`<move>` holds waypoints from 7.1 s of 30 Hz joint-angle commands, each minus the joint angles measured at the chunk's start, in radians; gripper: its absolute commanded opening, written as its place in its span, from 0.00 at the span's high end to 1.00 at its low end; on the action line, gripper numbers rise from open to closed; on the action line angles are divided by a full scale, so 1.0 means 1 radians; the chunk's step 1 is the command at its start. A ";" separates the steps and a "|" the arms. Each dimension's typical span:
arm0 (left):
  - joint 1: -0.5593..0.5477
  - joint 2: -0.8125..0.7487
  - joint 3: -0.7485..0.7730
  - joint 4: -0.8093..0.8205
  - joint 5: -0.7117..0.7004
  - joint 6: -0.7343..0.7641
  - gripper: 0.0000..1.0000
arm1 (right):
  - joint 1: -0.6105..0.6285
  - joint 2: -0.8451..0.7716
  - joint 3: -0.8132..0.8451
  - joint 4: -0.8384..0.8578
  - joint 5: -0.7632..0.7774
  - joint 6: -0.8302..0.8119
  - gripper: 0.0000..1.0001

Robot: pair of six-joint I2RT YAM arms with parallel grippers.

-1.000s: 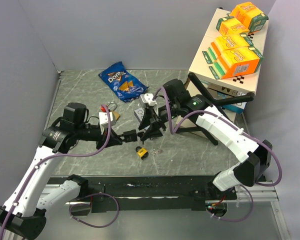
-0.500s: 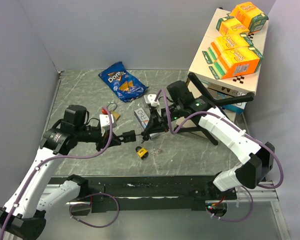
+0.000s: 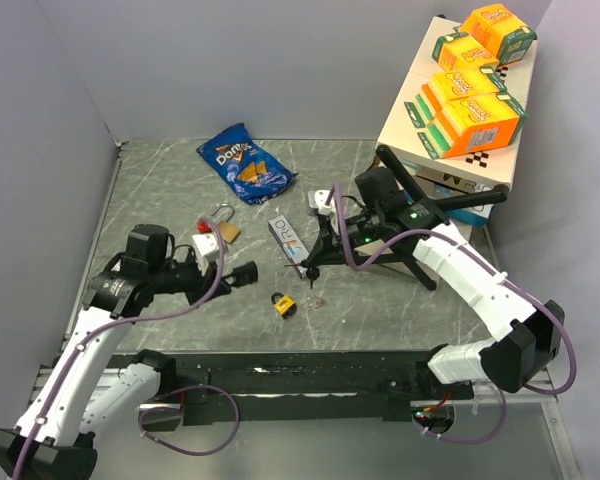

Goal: Lock with the key
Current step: Lock the lock, then place the key at the center of the board, then place the lock at the center of the board.

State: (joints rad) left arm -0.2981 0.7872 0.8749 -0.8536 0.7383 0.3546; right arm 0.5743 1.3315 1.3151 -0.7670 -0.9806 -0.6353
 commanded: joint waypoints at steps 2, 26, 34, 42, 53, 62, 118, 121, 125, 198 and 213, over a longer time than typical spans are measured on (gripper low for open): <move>0.146 -0.031 -0.020 0.306 -0.118 -0.340 0.99 | 0.053 0.006 -0.066 0.234 0.153 0.187 1.00; 0.493 0.192 0.200 0.116 -0.312 -0.467 0.99 | 0.349 0.535 -0.011 0.690 0.218 0.712 1.00; 0.494 0.158 0.147 0.079 -0.186 -0.408 0.99 | 0.326 0.661 0.025 0.709 0.220 0.760 1.00; 0.493 0.207 0.125 0.104 -0.131 -0.373 0.99 | 0.265 0.744 0.119 0.669 0.209 0.764 1.00; 0.493 0.267 0.162 0.073 -0.114 -0.269 0.99 | 0.272 0.779 0.089 0.715 0.115 0.832 1.00; 0.493 0.247 0.151 0.035 -0.008 -0.177 0.99 | 0.271 0.744 0.058 0.712 0.125 0.789 0.60; 0.410 0.150 0.312 -0.024 0.121 -0.228 0.04 | 0.225 0.335 0.017 0.935 0.127 0.672 1.00; 0.419 0.141 0.384 0.131 -0.032 -0.540 0.04 | 0.211 0.311 0.006 0.998 0.255 0.707 1.00; 0.422 0.152 0.409 0.205 -0.109 -0.781 0.04 | 0.226 0.314 0.025 1.052 0.426 0.735 1.00; 0.117 0.599 0.015 -0.013 -0.577 -0.727 0.95 | 0.165 0.104 -0.269 0.988 0.534 0.569 0.00; 0.065 0.794 0.036 0.002 -0.577 -0.717 0.72 | 0.156 0.120 -0.206 0.910 0.482 0.549 0.00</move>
State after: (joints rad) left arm -0.2302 1.5597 0.8791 -0.8352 0.1596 -0.3607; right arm 0.7368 1.4864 1.0473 0.1593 -0.4709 -0.0875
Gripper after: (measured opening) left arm 0.562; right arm 0.999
